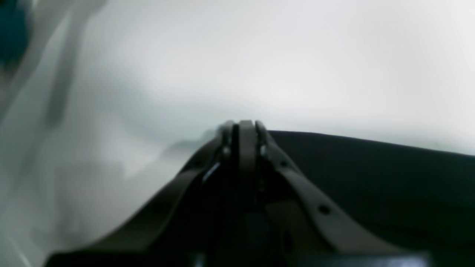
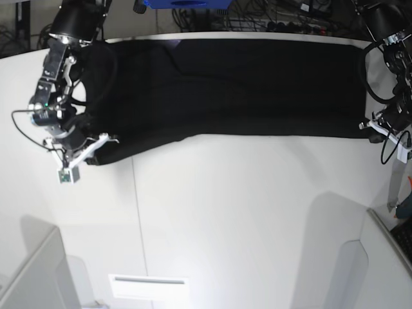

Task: Fold the T-shirt properly
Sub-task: 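Fold the hem up over the shoulders with both grippers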

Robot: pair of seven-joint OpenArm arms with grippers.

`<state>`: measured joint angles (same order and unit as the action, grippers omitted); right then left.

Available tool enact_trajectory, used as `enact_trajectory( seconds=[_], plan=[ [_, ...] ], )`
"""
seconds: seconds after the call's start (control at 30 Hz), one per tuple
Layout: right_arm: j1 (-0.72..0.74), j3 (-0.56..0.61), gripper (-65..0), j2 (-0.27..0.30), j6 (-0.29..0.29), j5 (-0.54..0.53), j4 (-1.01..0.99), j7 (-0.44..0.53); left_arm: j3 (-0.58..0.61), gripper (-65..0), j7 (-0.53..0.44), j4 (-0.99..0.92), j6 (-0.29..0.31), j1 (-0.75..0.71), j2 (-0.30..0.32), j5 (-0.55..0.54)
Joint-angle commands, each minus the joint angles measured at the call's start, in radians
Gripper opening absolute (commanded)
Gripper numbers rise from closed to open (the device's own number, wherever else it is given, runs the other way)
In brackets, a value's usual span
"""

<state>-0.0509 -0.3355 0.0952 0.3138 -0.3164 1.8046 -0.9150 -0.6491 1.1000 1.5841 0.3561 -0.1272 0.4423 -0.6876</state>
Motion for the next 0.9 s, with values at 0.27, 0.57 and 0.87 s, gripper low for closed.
enact_trajectory(
  seconds=[0.27,0.57,0.87],
  plan=[
    [-0.235,-0.195,-65.0,0.013,-0.003,-0.266,0.200,-0.037,-0.082,-65.0,0.048,0.115,0.008,-0.124,0.019,0.004],
    [-0.472,-0.308,-65.0,0.015,-0.003,-0.602,0.202,-0.029,-0.084,-65.0,0.047,0.177,0.008,-0.239,0.019,0.004],
    [-0.544,-0.300,-65.0,-0.015,0.000,-0.588,0.191,-0.031,-0.081,-65.0,0.047,0.174,0.008,-0.283,0.019,0.012]
  ],
)
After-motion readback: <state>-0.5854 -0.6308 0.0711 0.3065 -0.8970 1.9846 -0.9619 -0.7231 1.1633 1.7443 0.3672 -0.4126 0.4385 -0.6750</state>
